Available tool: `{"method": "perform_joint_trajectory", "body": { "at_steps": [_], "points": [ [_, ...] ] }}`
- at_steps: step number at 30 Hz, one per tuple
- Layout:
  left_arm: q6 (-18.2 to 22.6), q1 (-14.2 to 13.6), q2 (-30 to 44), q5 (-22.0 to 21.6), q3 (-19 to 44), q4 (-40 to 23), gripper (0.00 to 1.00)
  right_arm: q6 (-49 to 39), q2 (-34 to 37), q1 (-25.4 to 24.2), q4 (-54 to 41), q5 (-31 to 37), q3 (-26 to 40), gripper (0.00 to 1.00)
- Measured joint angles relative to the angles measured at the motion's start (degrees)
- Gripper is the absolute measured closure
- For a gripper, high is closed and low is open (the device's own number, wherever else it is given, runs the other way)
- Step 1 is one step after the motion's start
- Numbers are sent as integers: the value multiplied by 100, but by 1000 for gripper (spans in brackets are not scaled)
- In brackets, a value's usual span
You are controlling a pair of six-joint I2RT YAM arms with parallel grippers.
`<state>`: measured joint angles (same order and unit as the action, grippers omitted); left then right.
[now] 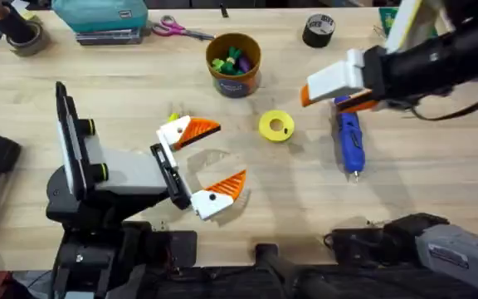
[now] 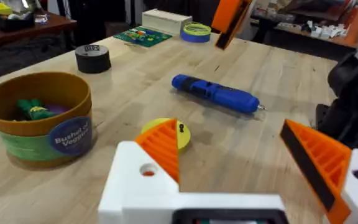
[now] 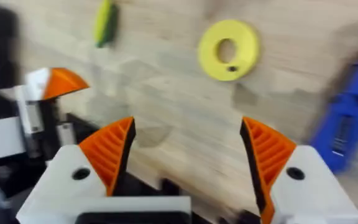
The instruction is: Pick up the gripper from the table and insert it into the empty holder that is missing its gripper. Then pick up a screw, insert it into the mounting hole, and use the screwdriver to tighten it. Finally, clean up the table by picking up the vegetable and placing it into the bucket.
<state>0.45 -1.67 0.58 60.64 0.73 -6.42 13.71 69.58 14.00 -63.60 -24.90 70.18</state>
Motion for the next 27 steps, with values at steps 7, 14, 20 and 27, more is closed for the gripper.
{"method": "perform_joint_trajectory", "body": {
  "at_steps": [7, 14, 20, 27],
  "points": [
    [2, 0, 0, 1, 0, 2, 15, -448, -5, 2, -586, 1012, 544, 6],
    [0, -1, 0, 2, 0, 1, 15, -666, -111, 2, -677, 1417, 563, 6],
    [2, 0, 0, 1, 0, 1, 15, -726, -111, 2, -811, 1504, 563, 6],
    [1, 0, 0, 2, 0, 2, 15, -807, -158, 76, -832, 1632, 550, 6]
  ]
}}
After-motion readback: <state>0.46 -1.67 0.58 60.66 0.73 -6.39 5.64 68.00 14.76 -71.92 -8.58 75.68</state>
